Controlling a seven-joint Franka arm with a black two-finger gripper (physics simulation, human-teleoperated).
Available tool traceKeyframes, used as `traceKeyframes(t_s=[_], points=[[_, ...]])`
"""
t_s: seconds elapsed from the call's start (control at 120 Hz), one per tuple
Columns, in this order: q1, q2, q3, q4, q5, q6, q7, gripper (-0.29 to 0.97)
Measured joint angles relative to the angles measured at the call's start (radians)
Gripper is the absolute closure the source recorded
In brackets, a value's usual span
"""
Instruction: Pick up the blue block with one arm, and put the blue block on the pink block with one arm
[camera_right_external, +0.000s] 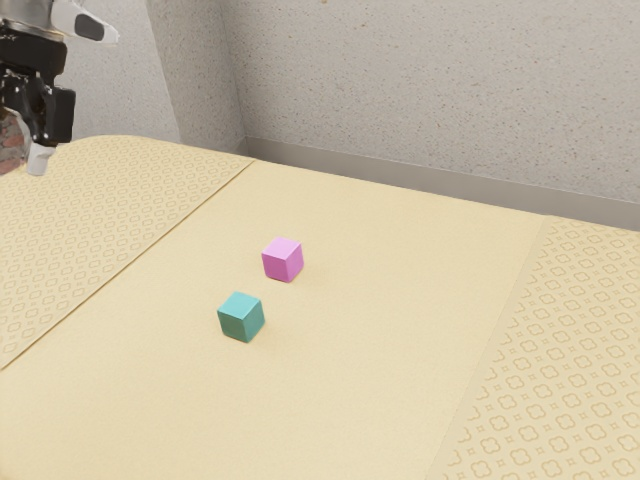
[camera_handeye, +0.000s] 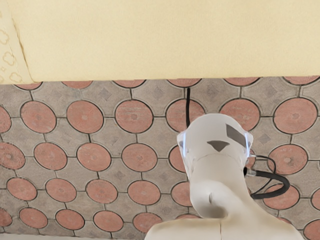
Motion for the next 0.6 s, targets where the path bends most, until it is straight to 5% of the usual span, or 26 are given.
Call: traceKeyframes(t_s=[0.142,0.325,0.6], points=[[-0.003,-0.003,0.004,-0.019,0.027,0.203,0.080,0.00],[0.008,-0.006,0.028,0.015,-0.038,0.326,0.157,0.00],[-0.006,-0.124,-0.109,-0.141,-0.081,0.391,0.253,0.00]])
